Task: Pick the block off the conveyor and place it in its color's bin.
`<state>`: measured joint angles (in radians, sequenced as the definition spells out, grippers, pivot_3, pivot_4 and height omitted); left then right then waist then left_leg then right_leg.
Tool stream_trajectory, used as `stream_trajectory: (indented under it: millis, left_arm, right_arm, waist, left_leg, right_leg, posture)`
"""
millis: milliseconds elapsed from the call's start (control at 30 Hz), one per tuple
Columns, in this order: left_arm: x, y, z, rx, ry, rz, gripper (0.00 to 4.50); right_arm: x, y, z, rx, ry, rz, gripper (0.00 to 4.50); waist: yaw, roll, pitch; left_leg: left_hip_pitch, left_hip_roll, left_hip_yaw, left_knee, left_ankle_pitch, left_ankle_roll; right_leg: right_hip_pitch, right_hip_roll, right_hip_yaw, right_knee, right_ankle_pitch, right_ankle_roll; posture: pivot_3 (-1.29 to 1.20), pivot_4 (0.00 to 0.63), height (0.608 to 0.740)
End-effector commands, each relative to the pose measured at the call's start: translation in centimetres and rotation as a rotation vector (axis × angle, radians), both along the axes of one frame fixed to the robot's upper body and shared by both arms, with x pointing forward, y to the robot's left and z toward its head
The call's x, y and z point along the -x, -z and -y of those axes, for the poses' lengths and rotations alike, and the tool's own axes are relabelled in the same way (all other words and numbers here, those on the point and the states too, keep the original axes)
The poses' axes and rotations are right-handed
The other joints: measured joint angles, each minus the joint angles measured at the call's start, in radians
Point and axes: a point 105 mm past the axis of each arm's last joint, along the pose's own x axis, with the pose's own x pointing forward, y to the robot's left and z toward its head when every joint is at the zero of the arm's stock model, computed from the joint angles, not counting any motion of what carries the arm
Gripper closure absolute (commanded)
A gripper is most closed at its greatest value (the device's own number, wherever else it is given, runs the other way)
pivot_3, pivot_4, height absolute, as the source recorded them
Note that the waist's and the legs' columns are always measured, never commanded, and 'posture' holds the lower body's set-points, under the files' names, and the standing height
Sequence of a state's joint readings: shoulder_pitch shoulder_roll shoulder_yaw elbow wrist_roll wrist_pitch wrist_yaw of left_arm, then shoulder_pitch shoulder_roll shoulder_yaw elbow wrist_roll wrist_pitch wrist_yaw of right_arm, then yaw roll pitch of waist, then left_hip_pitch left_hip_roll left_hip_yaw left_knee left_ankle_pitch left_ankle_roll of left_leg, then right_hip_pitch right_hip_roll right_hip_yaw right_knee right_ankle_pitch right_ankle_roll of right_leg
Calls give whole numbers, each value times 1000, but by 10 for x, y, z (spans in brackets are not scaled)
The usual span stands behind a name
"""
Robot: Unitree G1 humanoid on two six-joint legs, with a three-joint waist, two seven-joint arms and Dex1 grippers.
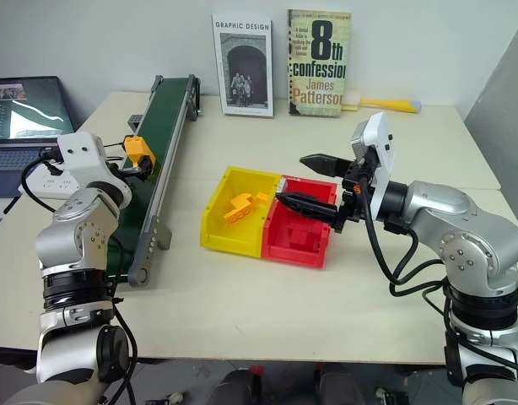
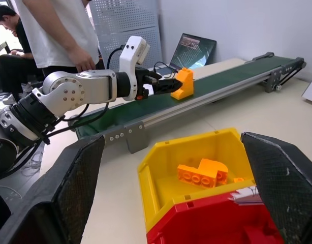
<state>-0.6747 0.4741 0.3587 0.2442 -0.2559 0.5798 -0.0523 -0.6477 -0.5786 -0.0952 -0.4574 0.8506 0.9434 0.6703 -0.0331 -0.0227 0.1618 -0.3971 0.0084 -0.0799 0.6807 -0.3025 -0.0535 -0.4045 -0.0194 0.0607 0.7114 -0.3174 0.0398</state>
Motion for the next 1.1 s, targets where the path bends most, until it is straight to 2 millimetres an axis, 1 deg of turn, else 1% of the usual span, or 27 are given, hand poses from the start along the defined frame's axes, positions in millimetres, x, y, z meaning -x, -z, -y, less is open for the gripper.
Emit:
stream_trajectory:
  millis: [33, 167, 233, 400, 433, 467, 500, 633, 700, 733, 800, 867, 933, 967, 1000, 1033, 1067, 1100]
  left_arm:
    - [2, -15, -3, -7, -22, 60, 490]
    - [4, -8, -5, 9, -29, 31, 1226]
    - [5, -8, -4, 15, -26, 30, 1546]
    - [8, -6, -4, 46, -40, 32, 2542]
    - [8, -6, -4, 59, -42, 35, 2629]
    - [9, -6, -3, 68, -43, 37, 2862]
    - [10, -7, -3, 70, -43, 40, 2967]
    - [11, -13, -2, 66, -45, 50, 2972]
    - [8, -26, 4, 49, -21, 74, 2972]
    - [3, -38, 14, 29, 29, 99, 2972]
    - [-5, -59, 42, -11, 160, 142, 2972]
    - [-11, -75, 77, -39, 320, 173, 2972]
    - [-12, -86, 114, -77, 492, 189, 2972]
    - [-12, -90, 134, -93, 585, 193, 2972]
    - [-9, -91, 158, -107, 700, 189, 2972]
    - [-6, -91, 177, -116, 788, 179, 2972]
    - [-4, -89, 186, -121, 839, 170, 2972]
    - [-3, -84, 197, -136, 898, 146, 2972]
  right_arm:
    - [7, -10, -1, -9, -12, 48, 0]
    - [6, -11, 0, -10, -8, 47, 0]
    - [6, -11, 0, -7, -7, 48, 0]
    - [3, -13, 1, -10, -4, 48, 0]
    - [3, -12, 1, -10, -3, 48, 0]
    - [3, -12, 1, -10, -3, 47, 0]
    - [3, -12, 1, -10, -3, 47, 0]
    - [3, -11, 1, -11, 1, 47, 0]
    - [2, -11, 3, -3, 20, 52, 0]
    - [1, -9, 6, 2, 39, 52, 0]
    - [-1, -6, 13, 17, 76, 47, 0]
    - [0, -1, 19, 37, 104, 45, 0]
    - [4, 4, 25, 56, 128, 40, 0]
    - [5, 6, 27, 65, 140, 37, 0]
    - [7, 8, 30, 78, 153, 36, 0]
    - [10, 10, 32, 90, 162, 36, 0]
    - [11, 12, 32, 98, 166, 36, 0]
    - [14, 13, 32, 105, 168, 36, 0]
  waist:
    - [0, 0, 0]
    - [0, 0, 0]
    - [0, 0, 0]
    - [0, 0, 0]
    - [0, 0, 0]
    - [0, 0, 0]
    - [0, 0, 0]
    - [0, 0, 0]
    - [1, 0, 0]
    - [1, 0, 0]
    - [3, -1, 0]
    - [12, -2, 1]
    - [17, -2, 1]
    - [18, -2, 1]
    - [18, -2, 1]
    - [15, -2, 1]
    - [13, -2, 1]
    - [8, -2, 1]
  left_leg:
    - [0, 0, 0, 0, 0, 0]
    - [0, 0, 0, 0, 0, 0]
    - [0, 0, 0, 0, 0, 0]
    - [0, 0, 0, 0, 0, 0]
    - [0, 0, 0, 0, 0, 0]
    - [0, 0, 0, 0, 0, 0]
    - [0, 0, 0, 0, 0, 0]
    - [0, 0, 0, 0, 0, 0]
    - [0, 0, 0, 0, 0, 0]
    - [0, 0, 0, 0, 0, 0]
    - [-1, 0, -1, 0, 0, 0]
    - [-2, -1, -2, 0, 0, 0]
    - [-3, -2, -3, 1, 1, -1]
    - [-3, -2, -3, 0, 1, -1]
    - [-4, -4, -3, 0, 1, -1]
    - [-4, -3, -3, 0, 1, -1]
    - [-4, -3, -3, 0, 1, -1]
    - [-4, -3, -2, -1, 1, -1]
  right_leg:
    - [0, 0, 0, 0, 0, 0]
    - [0, 0, 0, 0, 0, 0]
    - [0, 0, 0, 0, 0, 0]
    - [0, 0, 0, 0, 0, 0]
    - [0, 0, 0, 0, 0, 0]
    - [0, 0, 0, 0, 0, 0]
    - [0, 0, 0, 0, 0, 0]
    - [0, 0, 0, 0, 0, 0]
    - [0, 0, 0, 0, 0, 0]
    - [0, 0, 0, 0, 0, 0]
    - [0, 0, 0, 0, 0, 0]
    - [0, 0, -3, -1, 0, 0]
    - [1, 1, -7, -2, 0, 0]
    - [1, 1, -6, -3, 0, 0]
    - [2, 0, -7, -4, 0, 0]
    - [2, 0, -7, -6, 0, 0]
    - [2, 0, -5, -7, 0, 0]
    - [2, 0, -5, -7, 0, 0]
  posture:
    - [0, 150, 740]
    - [0, 150, 740]
    - [0, 150, 740]
    - [0, 150, 740]
    - [0, 150, 740]
    - [0, 150, 740]
    - [0, 150, 740]
    - [0, 150, 740]
    - [0, 150, 740]
    - [0, 150, 740]
    - [0, 150, 740]
    - [0, 150, 740]
    - [0, 150, 740]
    - [0, 150, 740]
    - [0, 150, 740]
    - [0, 150, 740]
    - [0, 150, 740]
    - [0, 150, 740]
